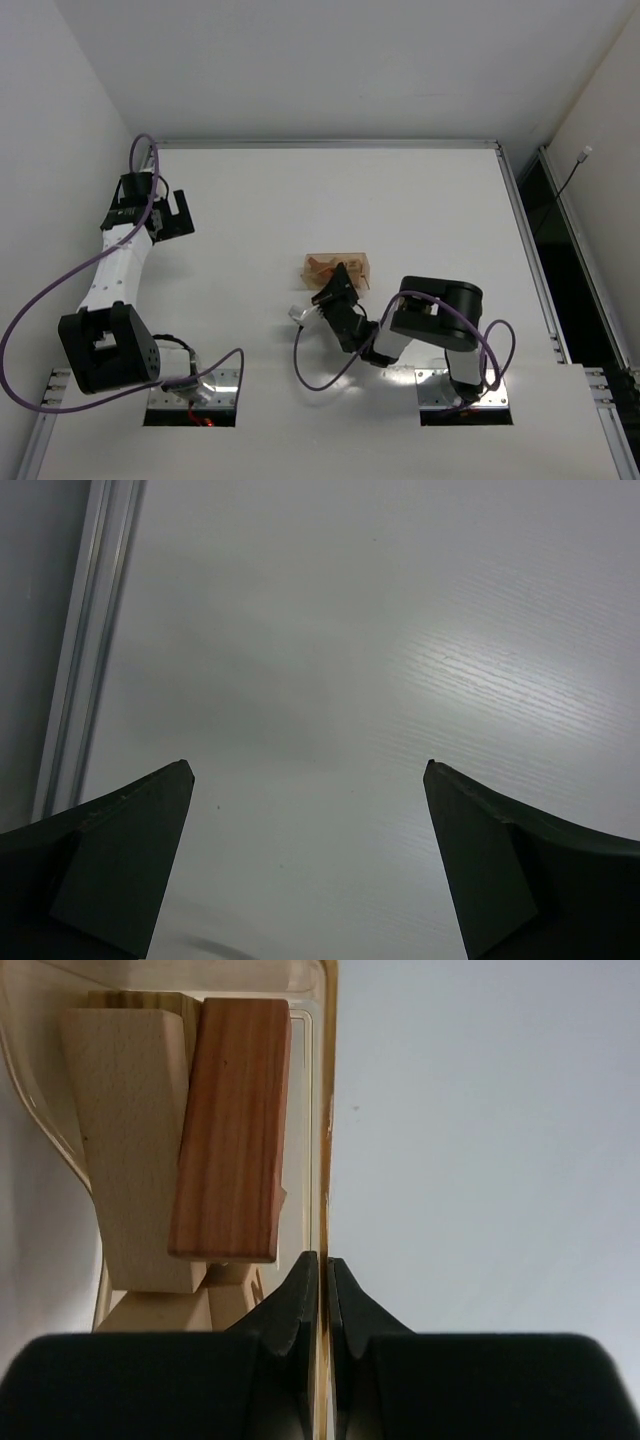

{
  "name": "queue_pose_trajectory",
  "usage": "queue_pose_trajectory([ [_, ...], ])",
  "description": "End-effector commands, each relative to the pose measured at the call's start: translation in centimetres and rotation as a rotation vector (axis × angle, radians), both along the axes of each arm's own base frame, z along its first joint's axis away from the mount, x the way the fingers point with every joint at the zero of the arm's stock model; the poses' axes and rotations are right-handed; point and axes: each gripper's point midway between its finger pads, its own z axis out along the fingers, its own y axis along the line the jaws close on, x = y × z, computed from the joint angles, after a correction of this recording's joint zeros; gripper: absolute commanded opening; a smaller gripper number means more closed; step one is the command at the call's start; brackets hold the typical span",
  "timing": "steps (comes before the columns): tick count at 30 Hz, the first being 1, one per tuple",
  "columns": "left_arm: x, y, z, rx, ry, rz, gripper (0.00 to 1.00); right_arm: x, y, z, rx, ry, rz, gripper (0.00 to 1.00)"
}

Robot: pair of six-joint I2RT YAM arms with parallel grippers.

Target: Build the wood block tower

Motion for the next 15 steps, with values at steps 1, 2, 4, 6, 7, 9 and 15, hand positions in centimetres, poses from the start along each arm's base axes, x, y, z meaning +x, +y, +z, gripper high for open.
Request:
queue_pose_trajectory([
  [1,0.1,0.2,2.3,-0.002,-0.058,0.007,1.00,-1.4,-1.3,10.9,0.542,-0.224,-0.030,0.00],
  [2,0.1,0.2,2.3,-0.002,-0.058,0.007,1.00,-1.4,-1.2,10.9,0.533,-0.221,-0.029,0.00],
  [4,0.5,0.0,2.2,-0.012,-0.073,-0.005,1.00,-0.9,0.5,10.4,0.515,-0.220,0.031,0.00],
  [6,0.7,-0.4,1.2,-0.033,-0.054,-0.020,1.00,1.9,1.7,7.9,0.448,-0.230,-0.005,0.00],
  [7,0.8,-0.6,0.7,-0.045,-0.043,-0.028,1.00,2.7,1.6,7.6,0.447,-0.235,-0.025,0.00],
  [9,1.1,-0.5,0.8,-0.054,-0.030,-0.020,1.00,2.4,1.0,9.5,0.482,-0.257,-0.027,0.00],
  [15,1.3,-0.6,1.5,-0.053,-0.051,-0.025,1.00,-2.3,0.0,11.9,0.526,-0.239,0.022,0.00],
])
